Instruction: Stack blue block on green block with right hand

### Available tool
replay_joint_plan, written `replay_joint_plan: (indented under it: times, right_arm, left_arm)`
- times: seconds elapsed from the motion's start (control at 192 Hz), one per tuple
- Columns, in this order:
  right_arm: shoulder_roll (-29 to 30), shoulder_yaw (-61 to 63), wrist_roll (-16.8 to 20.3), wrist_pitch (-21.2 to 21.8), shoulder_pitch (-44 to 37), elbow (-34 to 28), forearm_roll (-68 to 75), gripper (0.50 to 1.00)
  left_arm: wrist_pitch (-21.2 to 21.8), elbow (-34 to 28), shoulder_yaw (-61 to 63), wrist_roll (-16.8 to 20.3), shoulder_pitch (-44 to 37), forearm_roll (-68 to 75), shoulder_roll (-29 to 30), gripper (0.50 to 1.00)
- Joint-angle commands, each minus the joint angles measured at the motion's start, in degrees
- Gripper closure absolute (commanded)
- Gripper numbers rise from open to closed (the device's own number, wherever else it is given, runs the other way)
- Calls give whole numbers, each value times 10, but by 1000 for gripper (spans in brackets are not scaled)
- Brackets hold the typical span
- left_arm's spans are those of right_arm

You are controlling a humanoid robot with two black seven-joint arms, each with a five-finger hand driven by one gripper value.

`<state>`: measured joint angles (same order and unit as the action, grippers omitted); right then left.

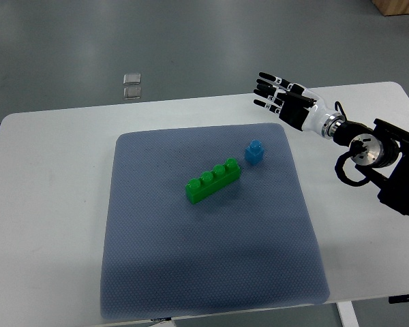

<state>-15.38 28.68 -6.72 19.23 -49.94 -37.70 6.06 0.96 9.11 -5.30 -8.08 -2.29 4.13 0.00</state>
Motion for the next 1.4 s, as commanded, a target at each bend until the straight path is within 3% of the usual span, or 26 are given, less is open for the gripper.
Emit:
replay_joint_plan:
  times: [0.0, 0.359, 0.525, 0.925, 1.123, 1.393]
  right_arm:
    - [1, 2, -18, -2, -7, 0, -42, 576]
    - [-3, -2, -31, 8, -10, -1, -136, 574]
    - [-9, 2, -85, 36, -28, -6, -285, 579]
    - [-41, -5, -163, 27, -59, -19, -731, 583]
    - [-40, -40, -167, -45, -60, -19, -883, 583]
    - [-25, -183, -160, -169, -76, -19, -899, 589]
  left_arm:
    - [0, -1, -1, 0, 0, 0, 0, 500]
    - [0, 0, 0, 0, 0, 0, 0, 500]
    - [0, -1, 1, 0, 0, 0, 0, 500]
    - [0, -1, 0, 0, 0, 0, 0, 500]
    - [0, 0, 0, 0, 0, 0, 0, 500]
    - [0, -1, 0, 0, 0, 0, 0, 500]
